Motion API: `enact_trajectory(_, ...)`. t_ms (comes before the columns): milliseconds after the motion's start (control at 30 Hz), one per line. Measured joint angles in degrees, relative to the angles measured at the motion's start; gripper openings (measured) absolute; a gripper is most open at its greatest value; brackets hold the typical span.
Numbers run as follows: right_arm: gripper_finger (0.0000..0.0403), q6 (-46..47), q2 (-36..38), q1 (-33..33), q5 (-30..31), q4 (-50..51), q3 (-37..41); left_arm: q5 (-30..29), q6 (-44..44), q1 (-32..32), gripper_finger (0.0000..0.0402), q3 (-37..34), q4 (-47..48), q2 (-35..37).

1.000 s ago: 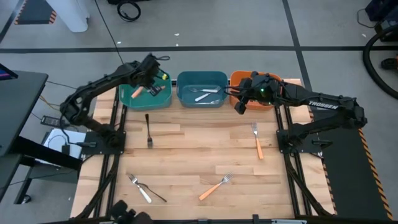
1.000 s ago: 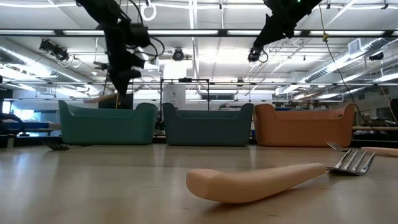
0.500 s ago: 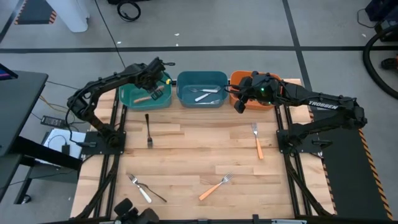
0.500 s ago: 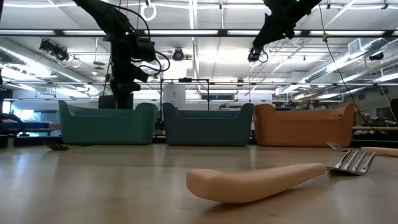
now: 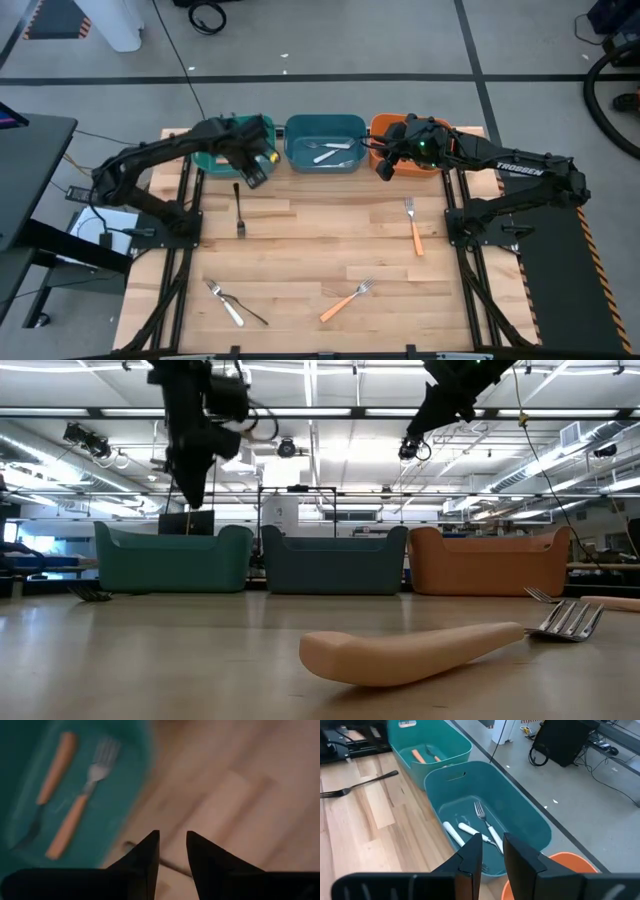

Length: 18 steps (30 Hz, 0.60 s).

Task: Sort silverware by color (type)
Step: Put the black fork into the orange bin

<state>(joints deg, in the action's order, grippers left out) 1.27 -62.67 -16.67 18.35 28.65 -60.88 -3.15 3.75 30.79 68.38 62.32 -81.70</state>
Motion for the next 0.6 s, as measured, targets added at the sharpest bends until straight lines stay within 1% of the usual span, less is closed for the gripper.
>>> enact_trajectory(167, 0.0085, -1.2, 0.0, 0.0, -0.1, 0.8, 0.0, 0.2, 3.8, -10.0, 0.0105, 0.0, 0.1, 2.0)
enact_trajectory(233, 0.0085, -0.7, 0.0, 0.0, -1.5, 2.4, 0.0, 0.0, 5.6, -13.9, 0.0105, 0.1, 0.1, 2.1)
enact_trajectory(300, 0.0085, 1.1, 0.0, 0.3, -4.0, 4.3, 0.0, 0.1, 7.9, -17.5, 0.0105, 0.1, 0.1, 2.0)
enact_trajectory(400, 0.0085, 4.5, 0.0, 1.2, -6.5, 7.6, 0.0, 0.1, 9.1, -22.9, 0.0105, 0.1, 0.1, 2.0)
enact_trajectory(500, 0.0085, 7.3, 0.0, 2.7, -6.2, 8.7, 0.0, 0.2, 9.1, -28.8, 0.0105, 0.1, 0.4, 2.0)
enact_trajectory(600, 0.0085, 9.3, 0.0, 3.7, -6.0, 8.0, 0.0, 2.3, 9.1, -34.7, 0.0105, 0.1, 1.1, 2.0)
